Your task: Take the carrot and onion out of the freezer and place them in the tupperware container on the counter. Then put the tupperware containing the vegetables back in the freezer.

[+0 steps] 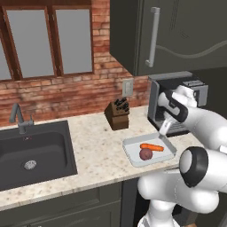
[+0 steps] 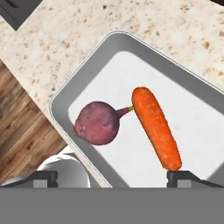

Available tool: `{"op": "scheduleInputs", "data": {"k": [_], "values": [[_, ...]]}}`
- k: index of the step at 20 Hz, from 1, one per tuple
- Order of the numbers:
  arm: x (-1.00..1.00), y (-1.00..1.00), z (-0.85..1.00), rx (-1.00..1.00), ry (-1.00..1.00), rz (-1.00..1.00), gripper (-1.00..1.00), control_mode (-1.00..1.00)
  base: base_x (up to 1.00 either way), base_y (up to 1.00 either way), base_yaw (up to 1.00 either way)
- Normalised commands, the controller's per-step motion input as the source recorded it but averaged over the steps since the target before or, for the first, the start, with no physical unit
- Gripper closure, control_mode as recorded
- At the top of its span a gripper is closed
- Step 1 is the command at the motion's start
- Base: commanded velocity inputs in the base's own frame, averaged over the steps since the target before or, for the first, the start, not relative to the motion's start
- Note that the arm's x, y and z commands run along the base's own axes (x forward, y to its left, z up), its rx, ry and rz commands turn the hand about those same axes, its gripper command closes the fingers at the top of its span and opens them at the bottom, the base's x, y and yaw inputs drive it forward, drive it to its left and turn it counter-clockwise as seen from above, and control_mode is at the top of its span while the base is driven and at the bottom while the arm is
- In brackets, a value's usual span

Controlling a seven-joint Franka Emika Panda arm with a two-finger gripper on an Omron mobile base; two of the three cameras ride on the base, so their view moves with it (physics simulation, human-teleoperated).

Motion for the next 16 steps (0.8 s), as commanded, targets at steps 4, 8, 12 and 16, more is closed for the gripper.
{"op": "scheduleInputs", "data": {"k": [4, 8, 12, 16], "values": [[-0.08, 0.35, 0.0, 0.0, 0.0, -0.11, -1.0, -1.0, 0.0, 0.0, 0.0], [-0.13, 0.36, -0.01, 0.0, -0.02, -0.11, -1.0, -1.0, 0.0, 0.0, 0.0], [-0.21, 0.45, 0.0, -0.04, -0.02, -0.14, -1.0, -1.0, 0.0, 0.0, 0.0], [-0.14, 0.5, 0.0, -0.05, 0.0, -0.17, -1.0, -1.0, 0.0, 0.0, 0.0]]}}
